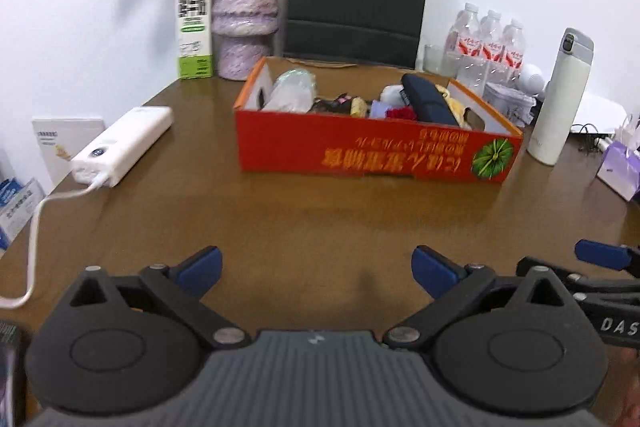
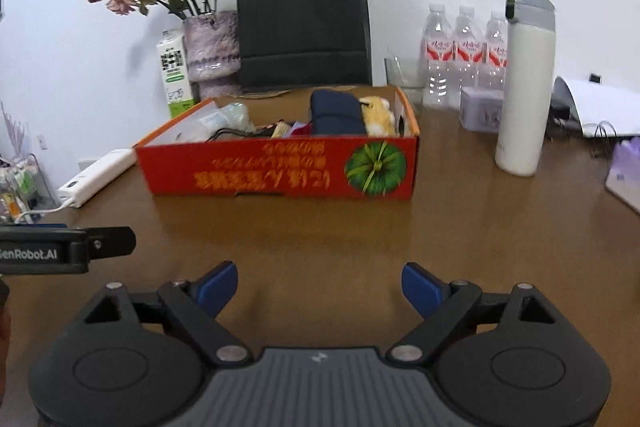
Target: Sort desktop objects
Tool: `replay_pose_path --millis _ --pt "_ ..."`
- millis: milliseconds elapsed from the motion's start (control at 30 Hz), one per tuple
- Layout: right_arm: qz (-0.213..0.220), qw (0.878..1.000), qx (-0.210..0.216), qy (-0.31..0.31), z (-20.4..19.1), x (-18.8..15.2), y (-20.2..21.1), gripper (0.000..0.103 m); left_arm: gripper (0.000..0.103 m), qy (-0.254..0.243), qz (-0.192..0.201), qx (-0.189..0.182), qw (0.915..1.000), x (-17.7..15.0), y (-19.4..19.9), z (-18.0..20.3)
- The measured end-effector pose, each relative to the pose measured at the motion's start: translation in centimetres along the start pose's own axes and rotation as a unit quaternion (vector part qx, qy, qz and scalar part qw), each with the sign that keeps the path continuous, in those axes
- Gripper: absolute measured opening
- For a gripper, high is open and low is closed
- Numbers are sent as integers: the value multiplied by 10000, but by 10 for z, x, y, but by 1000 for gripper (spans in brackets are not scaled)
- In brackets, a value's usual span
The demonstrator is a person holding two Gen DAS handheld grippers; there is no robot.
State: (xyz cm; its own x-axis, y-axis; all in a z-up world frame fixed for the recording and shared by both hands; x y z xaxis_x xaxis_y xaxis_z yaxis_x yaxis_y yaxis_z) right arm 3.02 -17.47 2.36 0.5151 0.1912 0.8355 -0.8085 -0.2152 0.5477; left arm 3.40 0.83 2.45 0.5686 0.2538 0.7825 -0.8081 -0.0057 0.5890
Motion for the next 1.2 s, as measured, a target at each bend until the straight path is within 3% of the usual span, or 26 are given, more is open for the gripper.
replay_pose_path --millis 133,533,900,1200 --pt "39 10000 -79 33 -9 -12 15 98 103 220 50 0 9997 -25 19 -10" --pt "-181 9998 -113 24 -9 -23 0 100 103 -605 -264 218 9976 -38 -19 5" --pt "-644 9974 -167 271 -23 -23 -25 103 103 -412 -330 132 9985 -30 -42 7" --pt "-639 9973 -126 339 -26 -22 -28 103 103 -366 -317 153 9987 -27 -46 9"
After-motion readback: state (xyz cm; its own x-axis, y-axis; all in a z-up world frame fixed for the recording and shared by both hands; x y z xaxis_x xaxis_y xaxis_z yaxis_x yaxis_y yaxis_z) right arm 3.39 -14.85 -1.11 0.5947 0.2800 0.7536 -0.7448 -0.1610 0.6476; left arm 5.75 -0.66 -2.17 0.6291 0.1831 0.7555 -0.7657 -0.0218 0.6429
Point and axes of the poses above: each gripper's, at about its wrist camera, not at the fingertips, and y roughly against the way its jaws point, z to its right, x to its top, the point moved 4 cm from there along -y, roughly the way its jaws point, and after that the axes turned 10 degrees about y, right-handed, at the moved point
